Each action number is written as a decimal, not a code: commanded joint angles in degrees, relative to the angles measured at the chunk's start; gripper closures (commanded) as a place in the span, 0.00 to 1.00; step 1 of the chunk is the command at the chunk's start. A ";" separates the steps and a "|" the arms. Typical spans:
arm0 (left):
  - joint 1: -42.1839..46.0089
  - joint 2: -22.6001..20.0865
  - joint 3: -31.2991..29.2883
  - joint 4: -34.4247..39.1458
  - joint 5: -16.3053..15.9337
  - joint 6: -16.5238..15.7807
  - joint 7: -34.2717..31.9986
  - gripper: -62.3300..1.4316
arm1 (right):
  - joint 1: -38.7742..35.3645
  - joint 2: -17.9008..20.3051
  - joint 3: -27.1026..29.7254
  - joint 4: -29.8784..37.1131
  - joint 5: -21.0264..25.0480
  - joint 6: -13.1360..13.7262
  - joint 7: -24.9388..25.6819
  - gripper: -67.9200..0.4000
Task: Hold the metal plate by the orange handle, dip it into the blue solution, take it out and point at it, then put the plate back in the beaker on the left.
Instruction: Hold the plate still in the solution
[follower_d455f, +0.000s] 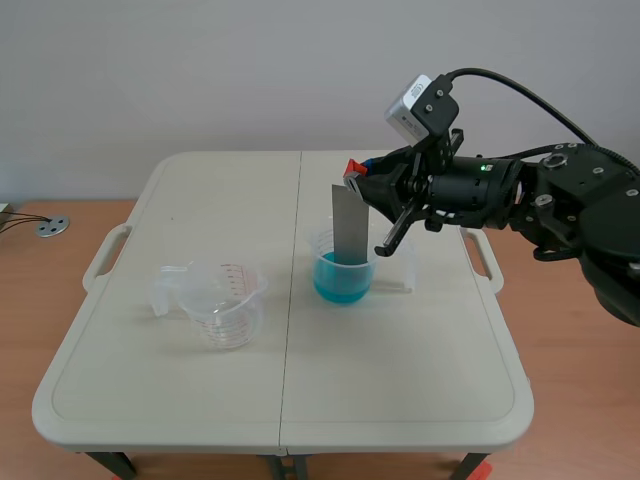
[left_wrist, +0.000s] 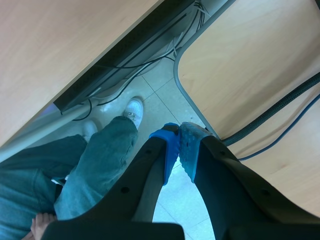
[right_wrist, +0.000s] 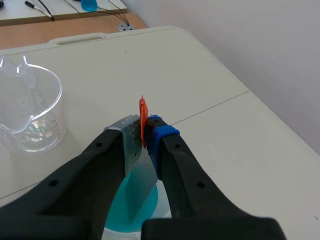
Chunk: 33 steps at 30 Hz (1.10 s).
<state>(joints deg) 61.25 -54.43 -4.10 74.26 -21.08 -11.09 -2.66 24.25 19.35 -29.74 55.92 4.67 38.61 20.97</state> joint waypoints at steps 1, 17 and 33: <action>-0.17 0.44 0.02 0.44 -0.35 -0.17 -0.50 0.93 | 1.49 -0.15 0.04 -0.28 -0.20 0.28 0.09 0.97; -0.17 0.44 0.02 0.44 -0.35 -0.20 -0.52 0.93 | 1.49 0.35 0.20 -0.26 -0.17 0.50 4.13 0.97; -0.17 0.44 0.02 0.44 -0.35 -0.20 -0.52 0.93 | 1.49 0.61 0.26 4.11 -0.20 1.18 5.09 0.97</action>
<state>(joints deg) 61.25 -54.43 -4.10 74.26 -21.08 -11.11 -2.66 24.21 19.42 -29.74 58.24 3.84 39.31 25.08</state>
